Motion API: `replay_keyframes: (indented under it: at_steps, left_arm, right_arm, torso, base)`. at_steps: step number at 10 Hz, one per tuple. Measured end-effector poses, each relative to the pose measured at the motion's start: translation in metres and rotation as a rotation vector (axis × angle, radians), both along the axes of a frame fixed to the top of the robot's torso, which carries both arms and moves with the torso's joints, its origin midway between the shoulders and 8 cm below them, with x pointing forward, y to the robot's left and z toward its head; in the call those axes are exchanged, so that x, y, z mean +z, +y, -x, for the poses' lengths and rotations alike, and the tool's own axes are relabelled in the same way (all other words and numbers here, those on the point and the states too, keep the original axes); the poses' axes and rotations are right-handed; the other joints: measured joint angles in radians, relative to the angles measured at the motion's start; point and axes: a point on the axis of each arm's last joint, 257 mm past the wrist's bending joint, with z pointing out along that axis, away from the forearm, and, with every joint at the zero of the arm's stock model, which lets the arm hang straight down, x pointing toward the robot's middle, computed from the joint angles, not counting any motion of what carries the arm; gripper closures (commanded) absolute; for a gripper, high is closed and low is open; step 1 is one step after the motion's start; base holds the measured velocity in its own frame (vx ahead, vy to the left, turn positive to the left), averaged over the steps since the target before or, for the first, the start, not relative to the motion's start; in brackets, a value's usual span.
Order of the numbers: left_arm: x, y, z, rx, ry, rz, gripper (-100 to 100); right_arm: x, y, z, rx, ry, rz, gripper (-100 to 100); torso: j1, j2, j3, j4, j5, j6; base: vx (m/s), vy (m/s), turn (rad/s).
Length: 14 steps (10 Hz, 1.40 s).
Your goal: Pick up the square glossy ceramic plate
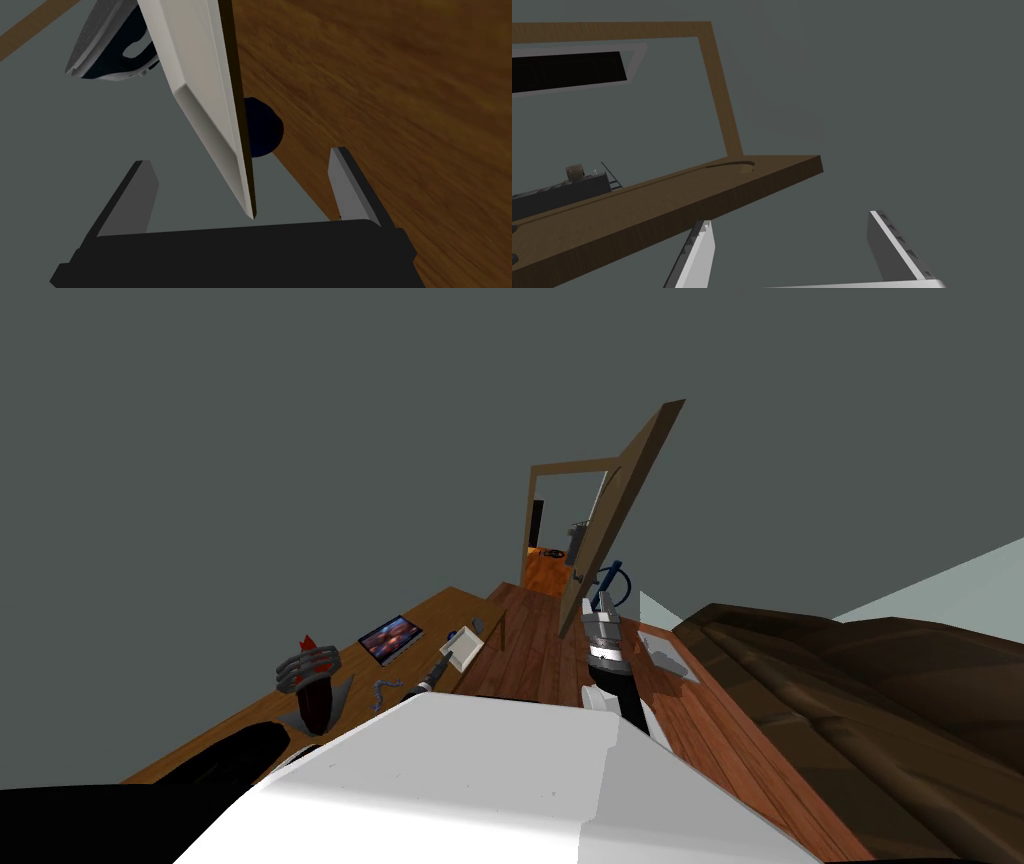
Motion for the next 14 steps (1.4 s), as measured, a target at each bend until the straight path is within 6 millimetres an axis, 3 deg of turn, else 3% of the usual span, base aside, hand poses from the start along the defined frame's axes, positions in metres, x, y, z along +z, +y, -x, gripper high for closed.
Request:
replay_keyframes:
  at_steps: [2, 6, 8, 12, 14]
  left_arm:
    - [0.010, -0.004, -0.011, -0.006, -0.025, 0.002, -100]
    - [0.006, -0.020, -0.020, -0.006, -0.021, 0.002, -100]
    - [0.005, -0.048, -0.038, -0.008, -0.023, 0.007, -100]
    - [0.007, -0.083, -0.056, -0.012, -0.026, 0.005, -100]
    - [0.013, -0.111, -0.078, -0.016, -0.024, 0.000, -100]
  right_arm:
    - [0.000, 0.000, 0.000, 0.000, 0.000, 0.000, 0]
    - [0.000, 0.000, 0.000, 0.000, 0.000, 0.000, 0]
    - [0.000, 0.000, 0.000, 0.000, 0.000, 0.000, 0]
    - [0.000, 0.000, 0.000, 0.000, 0.000, 0.000, 0]
    - [0.000, 0.000, 0.000, 0.000, 0.000, 0.000, 0]
  torso:
    - [-0.003, -0.002, -0.001, 0.000, -0.001, 0.000]
    - [0.000, 0.000, 0.000, 0.000, 0.000, 0.000]
    - [0.004, 0.001, 0.001, 0.000, 0.001, 0.000]
    - [0.003, 0.002, 0.001, 0.000, 0.001, 0.000]
    - [0.007, 0.003, 0.002, 0.001, 0.001, 0.000]
  base:
    - [0.003, -0.010, 0.000]
    - [-0.026, 0.061, 0.006]
    - [-0.057, 0.110, 0.003]
    - [-0.053, 0.107, 0.011]
    - [-0.066, 0.140, 0.000]
